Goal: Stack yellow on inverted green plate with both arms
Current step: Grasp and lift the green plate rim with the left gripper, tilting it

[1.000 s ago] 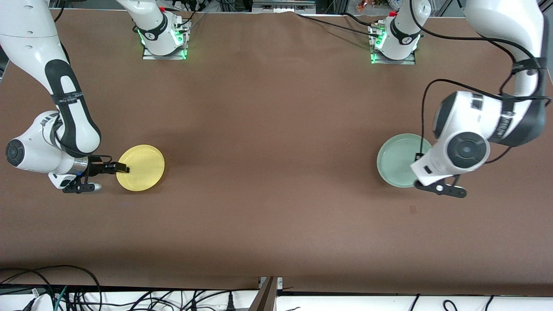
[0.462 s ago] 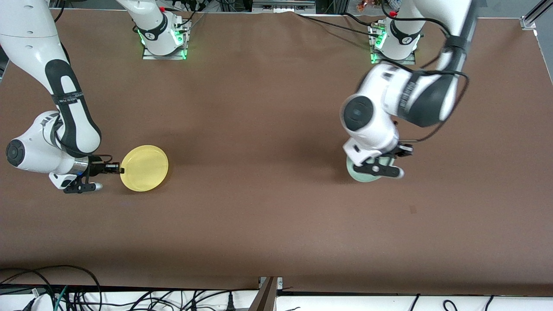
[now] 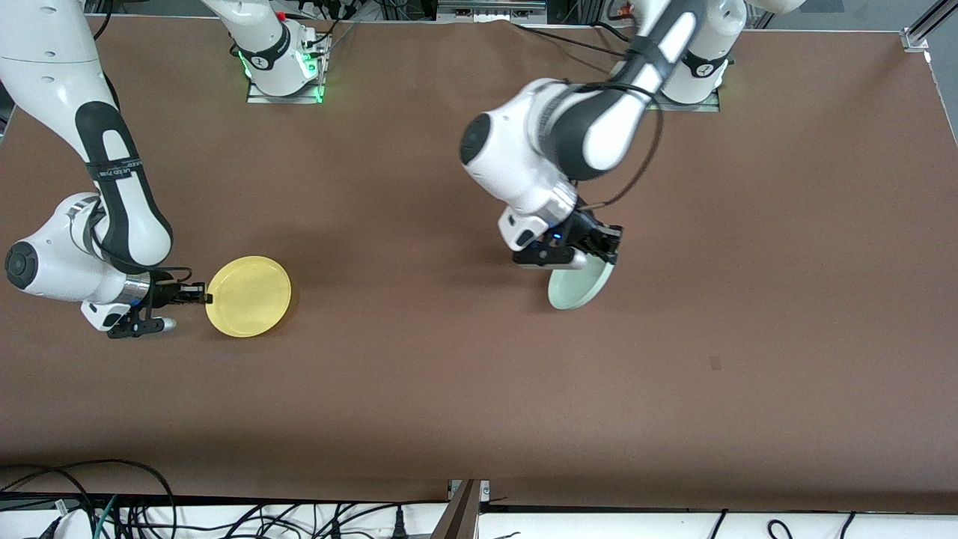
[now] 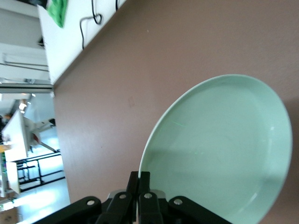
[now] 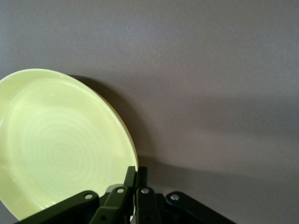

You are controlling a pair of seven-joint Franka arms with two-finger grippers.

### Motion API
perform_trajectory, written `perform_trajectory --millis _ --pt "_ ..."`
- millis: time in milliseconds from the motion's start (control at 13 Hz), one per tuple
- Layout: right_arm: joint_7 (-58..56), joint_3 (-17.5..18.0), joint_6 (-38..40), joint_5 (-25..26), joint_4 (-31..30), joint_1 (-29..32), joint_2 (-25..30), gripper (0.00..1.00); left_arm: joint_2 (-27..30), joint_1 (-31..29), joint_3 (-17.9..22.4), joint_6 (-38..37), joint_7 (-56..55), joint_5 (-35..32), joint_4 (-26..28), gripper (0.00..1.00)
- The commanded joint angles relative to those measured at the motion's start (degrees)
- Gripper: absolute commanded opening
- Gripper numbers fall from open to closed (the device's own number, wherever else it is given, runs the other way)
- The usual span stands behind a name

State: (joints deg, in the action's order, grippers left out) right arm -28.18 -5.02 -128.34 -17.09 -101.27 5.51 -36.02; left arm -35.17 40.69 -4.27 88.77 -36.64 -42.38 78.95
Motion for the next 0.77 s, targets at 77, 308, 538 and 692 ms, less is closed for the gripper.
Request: perform_trajectory --millis 77,308,538,692 --pt "-1.5 0.3 8.4 -0.5 5.2 0.7 0.9 0.0 -8.1 5.7 2.8 -3.7 -3.1 -9.0 -8.2 0.0" --pt "-1.7 0.2 12.5 -0.2 9.3 0.6 1.0 0.0 -14.9 7.8 2.8 -3.3 -4.4 -11.5 -15.6 0.0" --pt "-1.7 0.1 17.7 -0.1 14.4 0.7 1.0 0.0 -21.0 11.2 2.8 -2.6 -5.5 -19.7 -20.3 0.0" --pt "-2.0 0.0 21.2 -0.3 16.4 0.8 1.0 0.0 -22.2 13.1 2.9 -1.4 -5.7 -22.9 -20.2 0.0"
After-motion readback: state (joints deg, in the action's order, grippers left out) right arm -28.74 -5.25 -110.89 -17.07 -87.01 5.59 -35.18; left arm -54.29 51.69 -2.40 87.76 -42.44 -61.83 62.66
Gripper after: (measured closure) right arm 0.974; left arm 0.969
